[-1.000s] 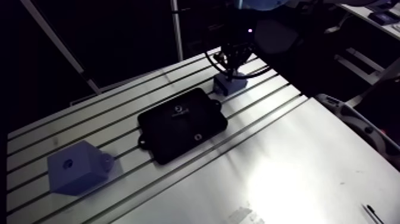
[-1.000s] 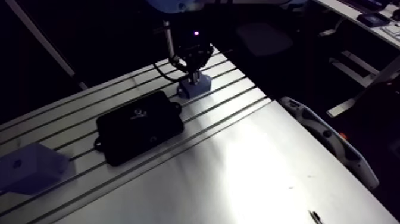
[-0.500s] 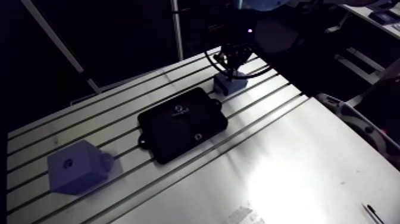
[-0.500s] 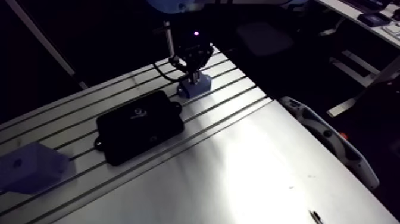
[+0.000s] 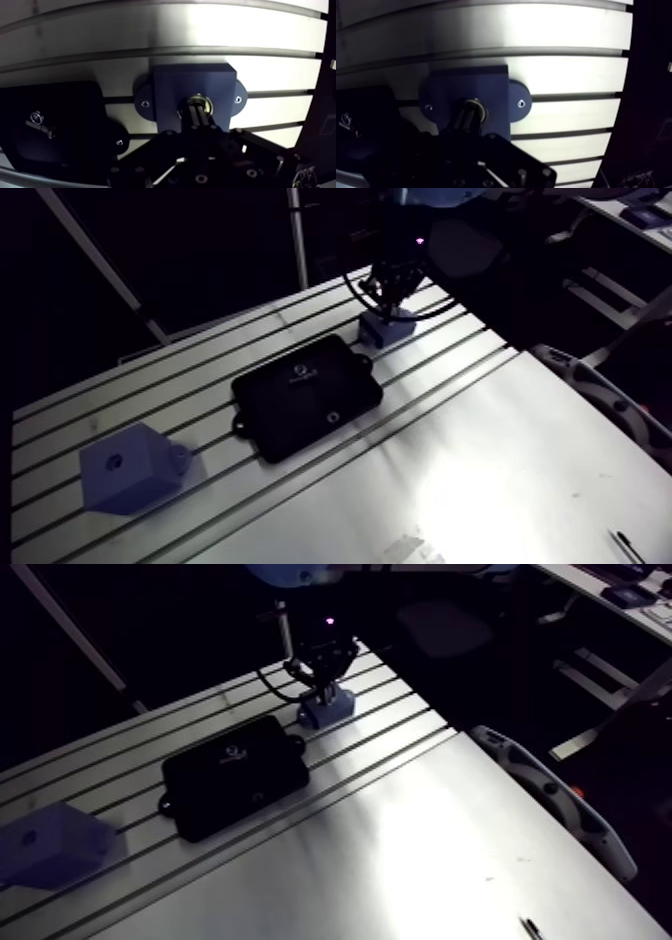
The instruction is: Pick up the bearing and press it into the housing until flush.
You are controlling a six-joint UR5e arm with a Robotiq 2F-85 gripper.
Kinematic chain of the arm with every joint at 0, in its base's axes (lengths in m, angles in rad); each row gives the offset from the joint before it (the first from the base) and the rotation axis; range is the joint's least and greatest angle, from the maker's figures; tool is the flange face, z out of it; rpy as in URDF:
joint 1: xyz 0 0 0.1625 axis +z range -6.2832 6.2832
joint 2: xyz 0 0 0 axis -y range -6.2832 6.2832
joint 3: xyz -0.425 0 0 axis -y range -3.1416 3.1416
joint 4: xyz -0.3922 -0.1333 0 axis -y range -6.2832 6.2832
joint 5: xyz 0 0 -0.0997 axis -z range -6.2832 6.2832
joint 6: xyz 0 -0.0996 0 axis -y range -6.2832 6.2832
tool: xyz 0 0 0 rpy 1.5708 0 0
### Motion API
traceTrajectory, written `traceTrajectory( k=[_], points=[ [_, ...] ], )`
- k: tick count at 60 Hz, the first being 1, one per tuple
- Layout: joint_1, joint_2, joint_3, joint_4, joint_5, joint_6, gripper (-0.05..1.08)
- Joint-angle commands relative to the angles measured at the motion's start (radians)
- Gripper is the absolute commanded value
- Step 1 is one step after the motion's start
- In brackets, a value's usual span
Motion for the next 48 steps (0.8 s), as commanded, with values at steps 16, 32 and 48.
traceTrajectory(
  k=[16, 32, 48],
  points=[
    [0.000, 0.007, -0.001, -0.017, -0.001, -0.003, 1.07],
    [0.000, -0.008, -0.005, -0.016, 0.003, -0.004, 1.07],
    [0.001, -0.074, -0.007, 0.015, 0.004, -0.004, 1.05]
  ],
)
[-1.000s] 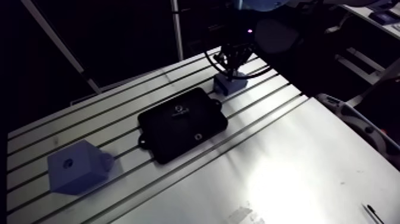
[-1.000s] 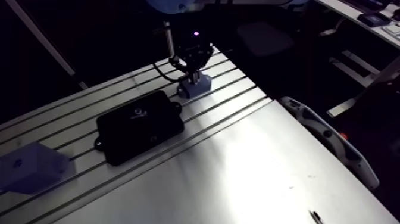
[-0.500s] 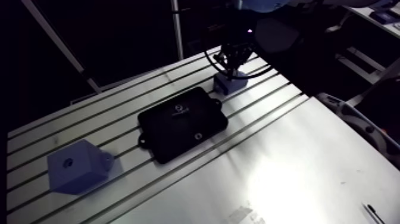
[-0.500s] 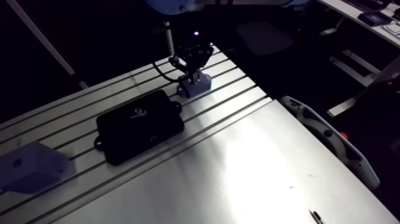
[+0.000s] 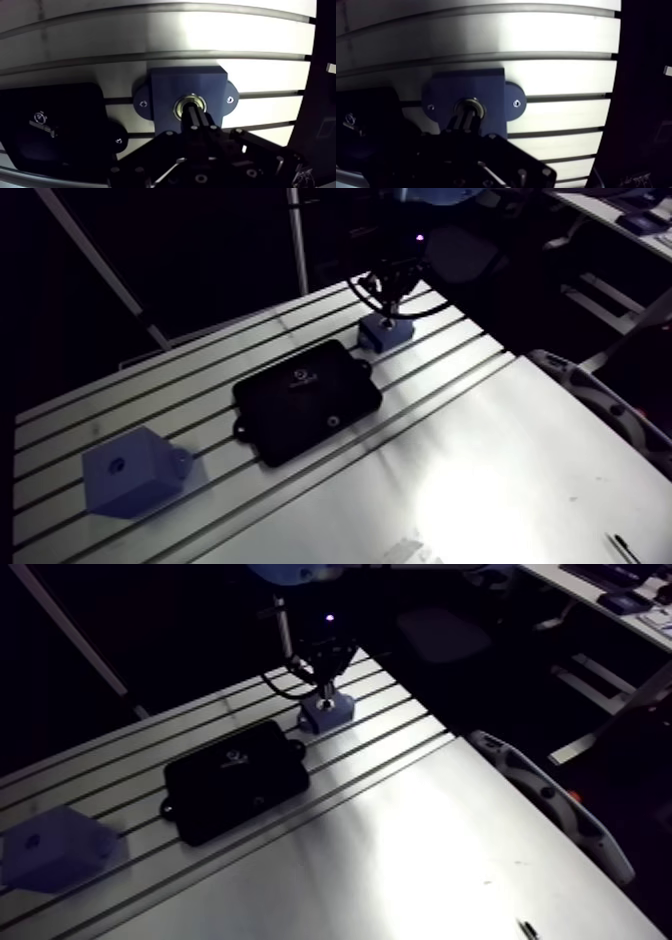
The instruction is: Pick up the bearing and press it into the housing until flush.
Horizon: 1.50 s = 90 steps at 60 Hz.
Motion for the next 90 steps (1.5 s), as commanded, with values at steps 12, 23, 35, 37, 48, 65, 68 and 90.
traceTrajectory(
  k=[12, 23, 35, 37, 48, 65, 68, 90],
  points=[
    [0.002, -0.106, -0.010, 0.102, -0.006, 0.003, 0.35],
    [0.011, -0.180, -0.014, 0.228, -0.056, 0.024, 0.00],
    [0.044, -0.265, -0.025, 0.316, -0.051, 0.100, 0.00],
    [0.049, -0.274, -0.033, 0.335, -0.050, 0.122, 0.00],
    [0.112, -0.312, -0.080, 0.409, 0.007, 0.214, 0.00],
    [0.134, -0.352, -0.162, 0.498, 0.054, 0.254, 0.00],
    [0.135, -0.353, -0.162, 0.499, 0.079, 0.258, 0.00],
    [0.237, -0.358, -0.216, 0.499, 0.090, 0.269, 0.00]
  ],
)
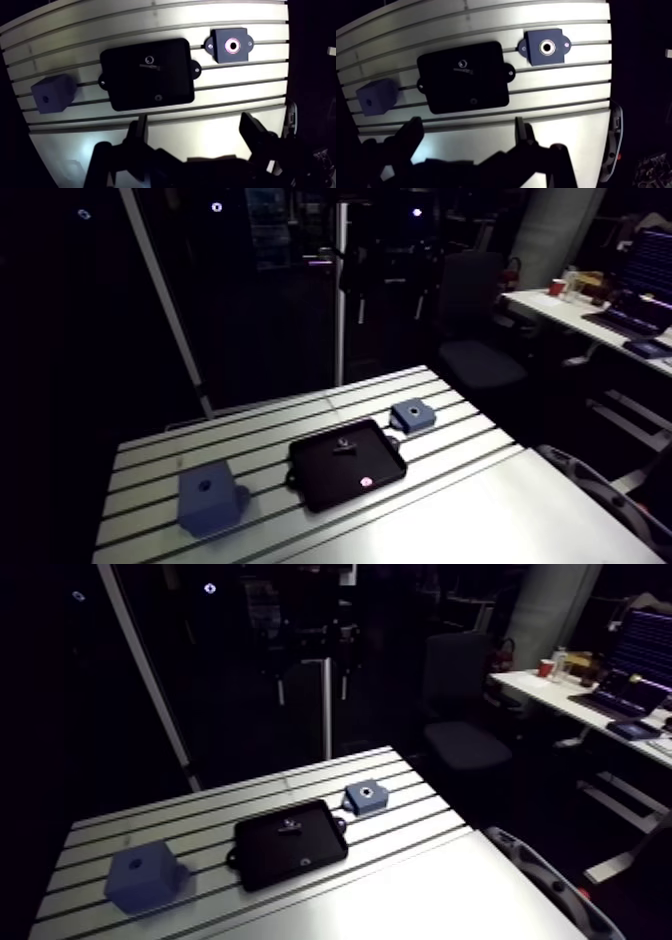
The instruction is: Pick up the bearing and press it into the housing until flush.
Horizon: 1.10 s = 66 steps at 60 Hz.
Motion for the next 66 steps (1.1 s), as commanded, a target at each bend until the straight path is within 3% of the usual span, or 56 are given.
traceTrajectory(
  k=[1, 8, 17, 19, 20, 21, 22, 23, 24, 25, 26, 29, 32, 33, 54, 66],
  points=[
    [0.096, -0.014, -0.068, 0.026, 0.026, 0.035, 0.00],
    [0.161, -0.014, -0.086, 0.032, 0.017, 0.059, 0.00],
    [0.185, -0.018, -0.094, 0.047, 0.002, 0.078, 0.00],
    [0.194, -0.018, -0.095, 0.058, -0.006, 0.089, 0.00],
    [0.205, -0.020, -0.095, 0.067, -0.021, 0.098, 0.00],
    [0.205, -0.020, -0.095, 0.067, -0.021, 0.098, 0.00],
    [0.215, -0.018, -0.093, 0.069, -0.036, 0.102, 0.00],
    [0.215, -0.018, -0.093, 0.069, -0.036, 0.102, 0.00],
    [0.226, -0.018, -0.089, 0.067, -0.053, 0.105, 0.00],
    [0.226, -0.018, -0.089, 0.067, -0.053, 0.105, 0.00],
    [0.234, -0.018, -0.085, 0.064, -0.067, 0.110, 0.00],
    [0.239, -0.018, -0.081, 0.062, -0.078, 0.120, 0.00],
    [0.239, -0.018, -0.081, 0.064, -0.076, 0.122, 0.00],
    [0.239, -0.018, -0.084, 0.071, -0.068, 0.123, 0.00],
    [0.239, -0.069, -0.060, 0.112, -0.068, 0.162, 0.00],
    [0.233, -0.073, -0.070, 0.128, -0.050, 0.170, 0.00]
  ],
)
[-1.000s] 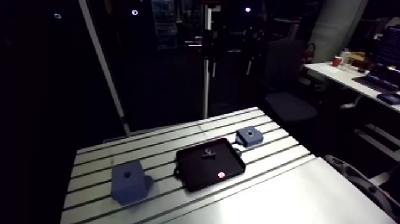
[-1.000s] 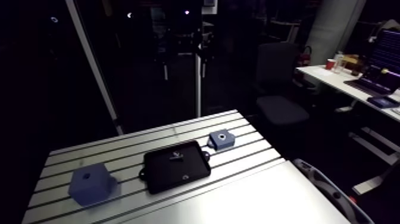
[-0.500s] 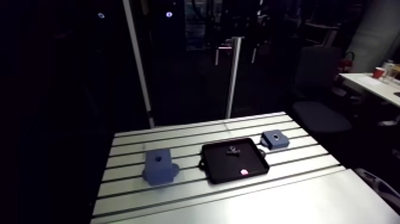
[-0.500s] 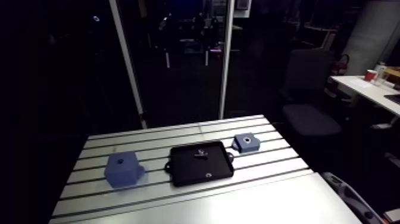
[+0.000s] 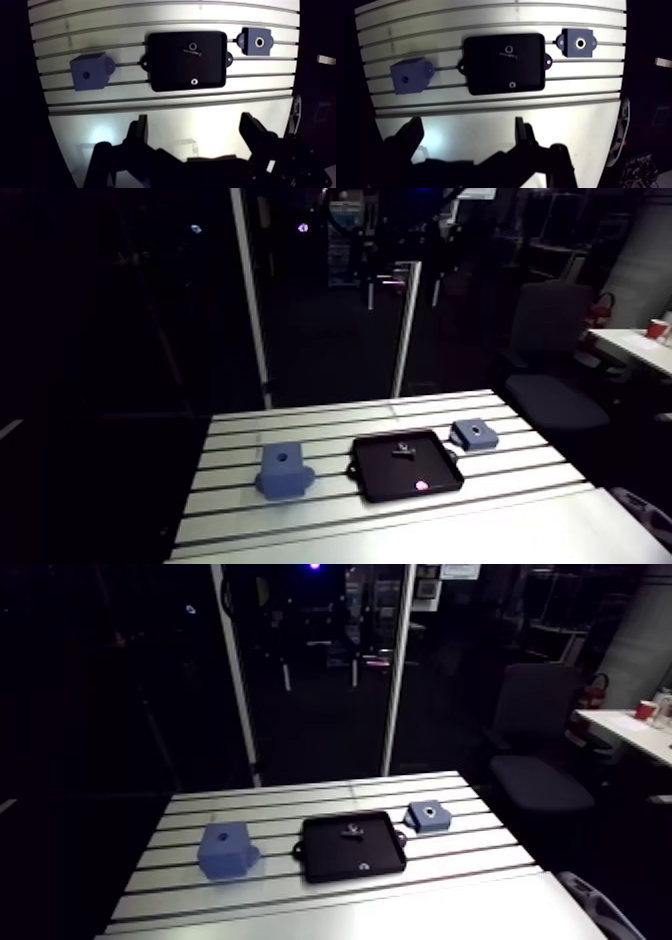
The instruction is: Pick up the bearing and press it into the housing until flush.
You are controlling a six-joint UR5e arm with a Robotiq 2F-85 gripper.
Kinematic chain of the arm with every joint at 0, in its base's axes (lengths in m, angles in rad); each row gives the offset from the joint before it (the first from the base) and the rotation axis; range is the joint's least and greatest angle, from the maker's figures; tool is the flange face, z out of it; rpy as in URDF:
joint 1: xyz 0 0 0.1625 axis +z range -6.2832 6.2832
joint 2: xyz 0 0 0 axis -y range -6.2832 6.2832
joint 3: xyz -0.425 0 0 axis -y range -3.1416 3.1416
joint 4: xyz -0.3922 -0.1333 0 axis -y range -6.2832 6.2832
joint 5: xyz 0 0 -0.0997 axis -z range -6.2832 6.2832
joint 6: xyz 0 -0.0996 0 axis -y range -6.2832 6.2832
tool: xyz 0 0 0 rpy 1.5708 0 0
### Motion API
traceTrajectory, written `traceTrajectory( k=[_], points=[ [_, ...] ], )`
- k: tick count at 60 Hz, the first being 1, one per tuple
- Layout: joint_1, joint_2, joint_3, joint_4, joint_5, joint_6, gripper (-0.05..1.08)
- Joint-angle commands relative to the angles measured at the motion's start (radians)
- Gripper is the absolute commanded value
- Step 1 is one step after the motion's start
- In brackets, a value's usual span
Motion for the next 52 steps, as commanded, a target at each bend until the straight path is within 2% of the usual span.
traceTrajectory(
  k=[1, 22, 32, 52],
  points=[
    [-0.003, -0.011, -0.003, 0.012, 0.013, 0.009, 0.00],
    [0.000, -0.007, -0.007, 0.005, 0.012, 0.011, 0.00],
    [0.003, -0.001, -0.005, 0.000, 0.006, 0.011, 0.00],
    [0.005, 0.002, -0.004, -0.013, 0.007, 0.006, 0.00]
  ],
)
